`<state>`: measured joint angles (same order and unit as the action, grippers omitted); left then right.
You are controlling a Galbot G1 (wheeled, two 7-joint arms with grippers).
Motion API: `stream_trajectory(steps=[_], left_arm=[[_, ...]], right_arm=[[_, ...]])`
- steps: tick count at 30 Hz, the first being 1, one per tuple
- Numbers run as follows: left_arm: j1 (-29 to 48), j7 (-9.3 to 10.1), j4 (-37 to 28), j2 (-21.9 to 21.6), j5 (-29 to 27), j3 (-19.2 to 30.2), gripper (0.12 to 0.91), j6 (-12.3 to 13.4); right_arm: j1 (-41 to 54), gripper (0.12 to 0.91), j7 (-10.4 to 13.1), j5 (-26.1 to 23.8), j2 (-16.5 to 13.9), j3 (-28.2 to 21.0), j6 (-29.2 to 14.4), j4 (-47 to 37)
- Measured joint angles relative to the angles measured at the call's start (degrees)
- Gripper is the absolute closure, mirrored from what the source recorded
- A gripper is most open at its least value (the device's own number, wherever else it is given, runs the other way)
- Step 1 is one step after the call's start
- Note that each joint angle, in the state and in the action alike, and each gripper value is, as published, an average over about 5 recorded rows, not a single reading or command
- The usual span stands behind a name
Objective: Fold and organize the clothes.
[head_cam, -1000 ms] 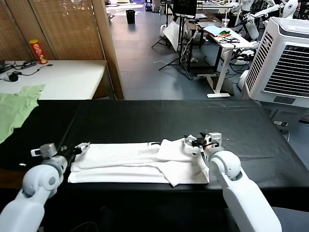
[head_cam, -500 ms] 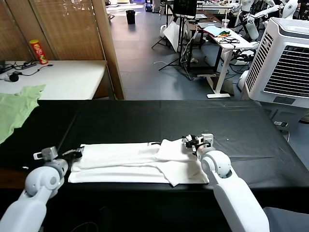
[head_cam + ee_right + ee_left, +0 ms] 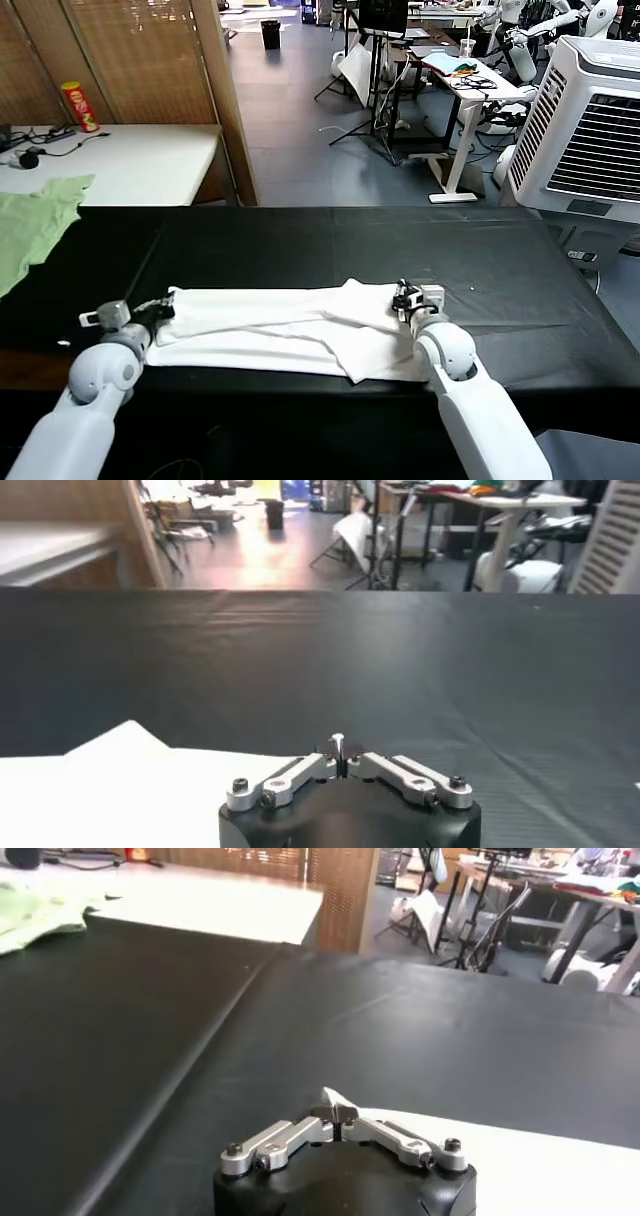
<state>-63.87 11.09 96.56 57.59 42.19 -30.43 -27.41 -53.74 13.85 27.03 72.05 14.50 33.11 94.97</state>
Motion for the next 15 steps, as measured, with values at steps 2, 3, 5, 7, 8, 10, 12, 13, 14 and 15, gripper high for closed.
stream_trajectory(steps=[2,3,5,7,8,10,12,13,14,15], left_arm=[[-0.28,-0.05,0.40,-0.27,-0.14,-0.15,0.759,-0.01],[-0.48,-0.04,0.68,-0.48,-0.17,-0.28,0.709,-0.02],[-0.93,-0.03,1.36,-1.04,-0.14,-0.68,0.592,-0.04],[-1.42,0.00,2.12,-1.68,0.05,-1.19,0.474,-0.05],[-1.70,0.02,2.52,-2.08,0.26,-1.50,0.424,-0.06],[-2.35,0.08,3.32,-2.97,0.89,-2.23,0.325,-0.09],[-3.22,0.16,4.30,-3.77,2.00,-3.10,0.268,-0.22],[-3.77,0.20,4.85,-3.99,2.59,-3.55,0.247,-0.30],[-4.47,0.23,5.50,-4.09,3.09,-4.02,0.239,-0.35],[-5.28,0.24,6.18,-4.06,3.40,-4.46,0.237,-0.36]], right_arm=[[-0.59,0.571,-0.12,0.66,-0.59,0.35,0.43,1.03],[-0.94,0.521,-0.13,1.08,-0.96,0.59,0.64,1.65],[-1.69,0.404,-0.09,1.97,-1.76,1.15,1.02,3.09],[-2.58,0.309,0.03,2.79,-2.72,1.83,1.26,4.81],[-3.02,0.276,0.10,3.16,-3.19,2.17,1.34,5.71],[-4.00,0.240,0.23,3.84,-4.05,2.91,1.49,7.64],[-5.09,0.231,0.28,4.34,-4.65,3.68,1.59,9.62],[-5.70,0.229,0.29,4.52,-4.85,4.08,1.62,10.61],[-6.34,0.228,0.29,4.64,-4.98,4.48,1.64,11.58],[-7.00,0.228,0.27,4.75,-5.06,4.86,1.65,12.54]])
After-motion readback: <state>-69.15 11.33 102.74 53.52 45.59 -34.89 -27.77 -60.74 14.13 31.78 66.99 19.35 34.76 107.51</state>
